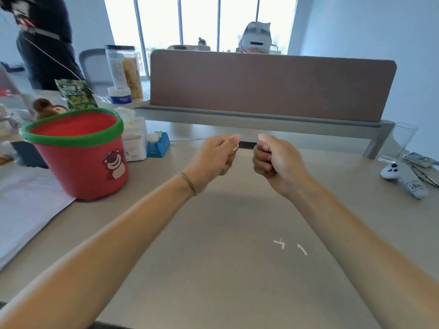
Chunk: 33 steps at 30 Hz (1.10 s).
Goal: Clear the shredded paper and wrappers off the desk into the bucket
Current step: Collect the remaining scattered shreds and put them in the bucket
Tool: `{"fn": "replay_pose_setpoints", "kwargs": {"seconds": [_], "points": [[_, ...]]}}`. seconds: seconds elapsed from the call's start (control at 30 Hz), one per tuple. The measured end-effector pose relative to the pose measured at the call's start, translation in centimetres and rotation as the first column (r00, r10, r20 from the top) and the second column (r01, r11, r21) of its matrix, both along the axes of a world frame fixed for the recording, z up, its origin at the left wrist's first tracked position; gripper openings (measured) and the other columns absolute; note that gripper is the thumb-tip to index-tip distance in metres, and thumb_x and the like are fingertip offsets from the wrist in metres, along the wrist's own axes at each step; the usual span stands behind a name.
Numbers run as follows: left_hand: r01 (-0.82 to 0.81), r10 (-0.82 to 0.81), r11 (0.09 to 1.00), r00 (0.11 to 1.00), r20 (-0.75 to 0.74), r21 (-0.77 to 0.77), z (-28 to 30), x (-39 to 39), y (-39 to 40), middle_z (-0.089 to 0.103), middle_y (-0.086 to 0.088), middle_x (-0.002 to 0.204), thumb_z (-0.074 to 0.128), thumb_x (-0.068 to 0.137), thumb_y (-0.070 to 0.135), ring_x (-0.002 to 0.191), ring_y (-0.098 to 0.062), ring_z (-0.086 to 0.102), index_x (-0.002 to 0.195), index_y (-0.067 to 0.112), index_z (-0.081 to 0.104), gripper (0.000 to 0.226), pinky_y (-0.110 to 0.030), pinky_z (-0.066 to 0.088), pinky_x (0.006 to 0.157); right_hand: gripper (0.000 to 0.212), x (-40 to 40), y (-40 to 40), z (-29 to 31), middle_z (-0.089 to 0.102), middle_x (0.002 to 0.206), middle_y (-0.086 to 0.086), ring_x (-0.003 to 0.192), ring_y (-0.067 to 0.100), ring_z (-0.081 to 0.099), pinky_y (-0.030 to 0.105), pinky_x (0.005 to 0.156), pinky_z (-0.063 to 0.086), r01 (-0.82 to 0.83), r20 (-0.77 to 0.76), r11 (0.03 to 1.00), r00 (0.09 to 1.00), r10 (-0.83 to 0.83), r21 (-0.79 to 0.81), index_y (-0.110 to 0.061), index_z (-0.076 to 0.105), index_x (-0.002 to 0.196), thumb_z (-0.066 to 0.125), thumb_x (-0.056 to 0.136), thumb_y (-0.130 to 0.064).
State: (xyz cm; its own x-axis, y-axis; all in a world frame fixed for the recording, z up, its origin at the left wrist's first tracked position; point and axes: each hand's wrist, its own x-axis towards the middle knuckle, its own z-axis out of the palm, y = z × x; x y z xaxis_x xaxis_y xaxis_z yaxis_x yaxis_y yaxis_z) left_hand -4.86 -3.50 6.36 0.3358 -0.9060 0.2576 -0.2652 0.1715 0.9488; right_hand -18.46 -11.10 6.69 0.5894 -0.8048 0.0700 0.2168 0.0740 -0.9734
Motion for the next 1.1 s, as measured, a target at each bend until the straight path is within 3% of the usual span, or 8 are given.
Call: {"fn": "replay_pose_setpoints", "kwargs": {"seconds": [0.27, 0.4, 0.5, 0.63, 0.8, 0.9, 1.0, 1.1], "points": [[-0.265, 0.265, 0.964, 0.964, -0.001, 0.018, 6.5, 11.4, 4.8, 0.031, 0.006, 0.05, 0.044, 0.104, 0.03, 0.042, -0.01, 0.025, 0.063, 0.021, 0.035, 0.044, -0.019, 0.023, 0.041, 0.04, 12.2, 2.7, 5.0, 0.025, 0.051, -0.006, 0.042, 0.012, 0.02, 0.021, 0.038, 0.021, -0.191, 0.031, 0.981, 0.981, 0.192, -0.024, -0.022, 0.032, 0.062, 0.04, 0.101, -0.019], [-0.38, 0.374, 0.925, 0.914, 0.158, 0.007, 8.6, 16.0, 7.8, 0.031, 0.005, 0.051, 0.043, 0.105, 0.028, 0.039, -0.008, 0.026, 0.064, 0.02, 0.036, 0.042, -0.02, 0.022, 0.04, 0.041, 17.2, 4.3, 6.3, 0.029, 0.05, -0.006, 0.042, 0.011, 0.023, 0.021, 0.038, 0.024, -0.244, -0.021, 0.968, 0.97, 0.243, -0.058, -0.022, 0.035, 0.061, 0.041, 0.102, -0.019], [-0.463, 0.42, 0.886, 0.81, 0.41, 0.007, 9.3, 19.9, 9.8, 0.034, 0.002, 0.053, 0.044, 0.104, 0.027, 0.042, -0.01, 0.029, 0.064, 0.016, 0.04, 0.042, -0.024, 0.027, 0.045, 0.041, 20.1, 5.1, 6.9, 0.031, 0.049, -0.007, 0.042, 0.011, 0.024, 0.022, 0.041, 0.024, -0.252, -0.109, 0.962, 0.964, 0.241, -0.109, -0.022, 0.037, 0.061, 0.042, 0.101, -0.019], [-0.569, 0.351, 0.816, 0.632, 0.692, 0.106, 9.4, 24.7, 11.4, 0.041, -0.003, 0.057, 0.045, 0.102, 0.03, 0.052, -0.015, 0.037, 0.063, 0.01, 0.043, 0.044, -0.033, 0.034, 0.059, 0.039, 23.0, 5.5, 7.5, 0.031, 0.05, -0.006, 0.044, 0.012, 0.023, 0.022, 0.04, 0.02, -0.277, -0.196, 0.947, 0.95, 0.244, -0.164, -0.021, 0.038, 0.061, 0.04, 0.099, -0.017], [-0.647, 0.204, 0.735, 0.496, 0.844, 0.202, 8.7, 28.6, 11.9, 0.053, -0.01, 0.063, 0.044, 0.102, 0.037, 0.057, -0.019, 0.047, 0.067, 0.002, 0.057, 0.051, -0.044, 0.05, 0.072, 0.034, 25.9, 5.7, 8.1, 0.032, 0.052, -0.003, 0.044, 0.011, 0.025, 0.02, 0.039, 0.02, -0.321, -0.263, 0.923, 0.928, 0.262, -0.212, -0.02, 0.038, 0.063, 0.04, 0.096, -0.013], [-0.668, 0.118, 0.702, 0.449, 0.886, 0.246, 8.3, 29.5, 12.5, 0.063, -0.009, 0.065, 0.048, 0.1, 0.041, 0.054, -0.018, 0.051, 0.071, 0.003, 0.065, 0.051, -0.042, 0.054, 0.07, 0.033, 27.3, 5.8, 8.5, 0.034, 0.054, -0.003, 0.046, 0.011, 0.027, 0.02, 0.041, 0.025, -0.36, -0.329, 0.892, 0.907, 0.264, -0.275, -0.019, 0.04, 0.066, 0.04, 0.099, -0.015], [-0.662, -0.001, 0.694, 0.392, 0.92, 0.283, 8.3, 30.0, 13.1, 0.072, 0.008, 0.079, 0.06, 0.093, 0.036, 0.071, -0.01, 0.064, 0.08, 0.021, 0.079, 0.027, -0.035, 0.057, 0.077, 0.034, 28.8, 6.2, 8.9, 0.034, 0.056, -0.001, 0.048, 0.012, 0.027, 0.021, 0.041, 0.025, -0.393, -0.382, 0.855, 0.888, 0.257, -0.338, -0.019, 0.039, 0.066, 0.039, 0.1, -0.013], [-0.643, -0.017, 0.715, 0.379, 0.925, 0.277, 8.5, 30.1, 13.5, 0.064, 0.018, 0.079, 0.07, 0.086, 0.029, 0.081, -0.006, 0.061, 0.093, 0.028, 0.08, 0.012, -0.026, 0.05, 0.079, 0.034, 30.4, 6.4, 8.7, 0.038, 0.062, 0.001, 0.051, 0.013, 0.033, 0.025, 0.047, 0.029, -0.423, -0.462, 0.752, 0.869, 0.179, -0.505, -0.014, 0.045, 0.069, 0.036, 0.1, -0.009]]}}
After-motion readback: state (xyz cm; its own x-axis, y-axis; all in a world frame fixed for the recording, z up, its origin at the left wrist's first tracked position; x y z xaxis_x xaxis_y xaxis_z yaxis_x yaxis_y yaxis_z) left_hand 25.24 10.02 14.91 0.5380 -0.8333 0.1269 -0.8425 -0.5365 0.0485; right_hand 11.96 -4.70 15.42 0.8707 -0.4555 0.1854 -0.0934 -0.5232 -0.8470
